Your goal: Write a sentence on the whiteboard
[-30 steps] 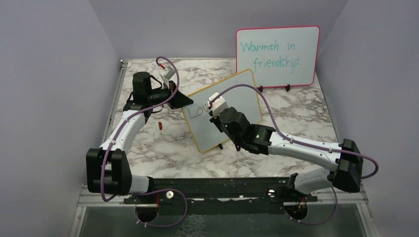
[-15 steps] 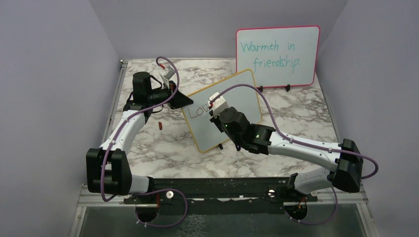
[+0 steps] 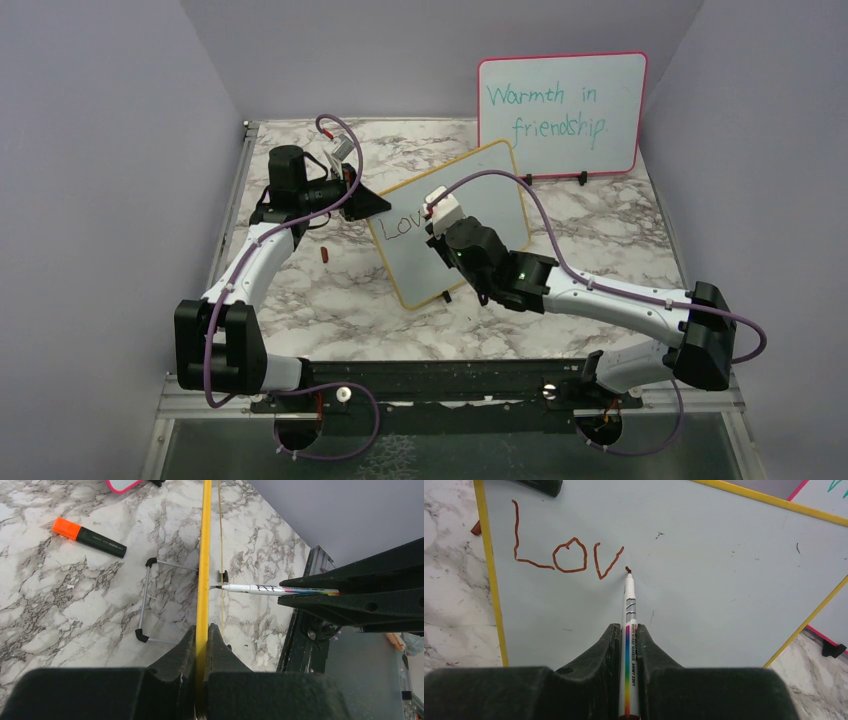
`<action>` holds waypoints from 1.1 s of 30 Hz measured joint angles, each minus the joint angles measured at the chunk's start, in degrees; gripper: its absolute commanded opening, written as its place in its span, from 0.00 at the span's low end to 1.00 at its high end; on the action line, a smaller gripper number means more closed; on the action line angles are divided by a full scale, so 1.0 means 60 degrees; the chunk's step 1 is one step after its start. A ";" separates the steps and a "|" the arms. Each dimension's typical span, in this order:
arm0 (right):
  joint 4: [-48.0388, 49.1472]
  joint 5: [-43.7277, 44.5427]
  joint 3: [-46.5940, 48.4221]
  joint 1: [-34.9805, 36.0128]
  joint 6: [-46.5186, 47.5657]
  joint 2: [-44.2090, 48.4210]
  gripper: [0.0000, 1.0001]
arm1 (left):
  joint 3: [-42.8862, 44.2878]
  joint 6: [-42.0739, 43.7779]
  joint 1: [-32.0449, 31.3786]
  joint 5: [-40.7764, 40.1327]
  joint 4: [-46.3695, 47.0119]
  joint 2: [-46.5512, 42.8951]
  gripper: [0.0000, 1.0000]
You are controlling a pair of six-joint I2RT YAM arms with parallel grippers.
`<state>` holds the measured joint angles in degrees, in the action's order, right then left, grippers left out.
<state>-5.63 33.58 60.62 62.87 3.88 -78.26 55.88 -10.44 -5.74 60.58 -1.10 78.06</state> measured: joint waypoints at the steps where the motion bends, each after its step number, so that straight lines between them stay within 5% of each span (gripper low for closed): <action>1: 0.0000 0.0000 -0.0004 0.0000 0.0000 0.0007 0.01 | 0.0000 0.0000 0.0000 0.0000 0.0000 0.0000 0.00; 33: 0.0211 0.0189 -0.0066 -0.0240 0.0153 0.0098 0.01 | 0.0062 0.0007 0.0004 0.0000 -0.0062 0.0044 0.00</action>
<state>-4.36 34.72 60.23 61.43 4.80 -77.67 56.25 -10.39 -5.72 60.58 -1.48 78.32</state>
